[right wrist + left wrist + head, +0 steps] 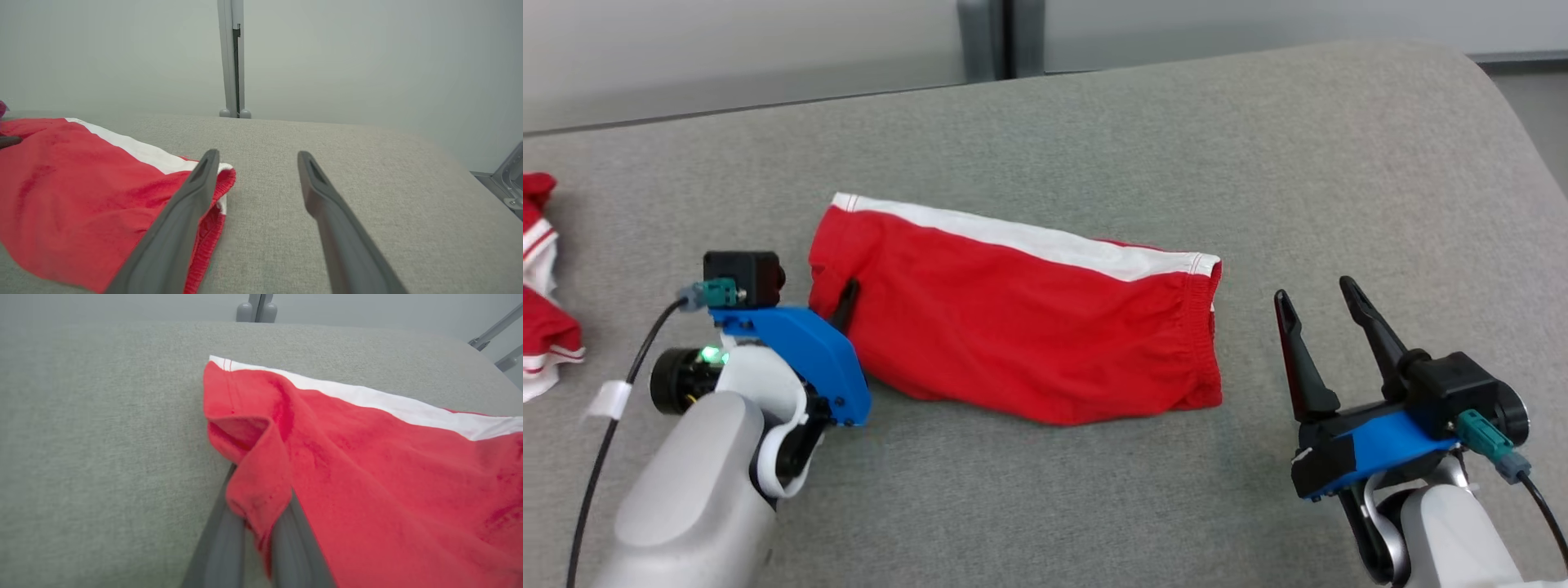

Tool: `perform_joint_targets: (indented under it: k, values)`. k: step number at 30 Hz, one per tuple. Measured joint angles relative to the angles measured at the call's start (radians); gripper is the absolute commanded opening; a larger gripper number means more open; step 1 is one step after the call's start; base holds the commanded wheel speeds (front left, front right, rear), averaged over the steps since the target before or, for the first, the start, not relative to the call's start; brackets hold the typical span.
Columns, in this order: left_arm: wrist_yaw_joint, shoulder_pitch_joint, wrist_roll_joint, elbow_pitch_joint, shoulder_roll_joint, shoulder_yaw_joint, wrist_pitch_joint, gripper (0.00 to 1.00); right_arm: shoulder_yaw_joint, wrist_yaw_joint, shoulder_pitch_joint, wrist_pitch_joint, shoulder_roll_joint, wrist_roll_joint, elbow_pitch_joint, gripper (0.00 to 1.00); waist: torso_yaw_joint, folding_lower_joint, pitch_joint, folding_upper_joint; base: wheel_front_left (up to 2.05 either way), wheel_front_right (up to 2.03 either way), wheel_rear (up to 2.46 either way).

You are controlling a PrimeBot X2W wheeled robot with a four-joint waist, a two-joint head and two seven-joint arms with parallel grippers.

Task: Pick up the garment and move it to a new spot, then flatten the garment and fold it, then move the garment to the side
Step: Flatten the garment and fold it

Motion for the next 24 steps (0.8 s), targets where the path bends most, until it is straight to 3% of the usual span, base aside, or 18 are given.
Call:
perform_joint_targets:
  k: [7,13,22,23,24]
  values:
    - [0.069,0.167,-0.058,-0.083,-0.063,0.027,-0.063,0.0,-0.044,0.0,0.049,0.039,0.0,-0.036,-0.02,1.0,0.089,-0.0001,-0.051,-0.0001,0.0,0.0,0.0]
    - [0.102,0.254,-0.081,-0.095,-0.111,0.04,-0.12,0.0,-0.058,0.0,0.077,0.065,0.0,-0.044,-0.04,1.0,0.134,-0.0001,-0.068,0.0,0.0,0.0,0.0]
    - [0.11,0.277,-0.094,-0.056,-0.145,0.036,-0.147,0.0,-0.049,0.0,0.088,0.082,0.0,-0.05,-0.04,1.0,0.144,0.0,-0.083,-0.0001,0.0,0.0,0.0]
    - [0.112,0.277,-0.093,-0.053,-0.146,0.036,-0.154,0.25,-0.048,0.0,0.088,0.082,0.0,-0.05,-0.038,1.0,0.143,0.0,-0.085,0.0,0.0,0.0,0.0]
    - [0.113,0.275,-0.091,-0.051,-0.146,0.036,-0.162,0.62,-0.047,0.0,0.088,0.082,0.0,-0.05,-0.034,1.0,0.142,0.0,-0.086,-0.0001,0.0,0.0,0.0]
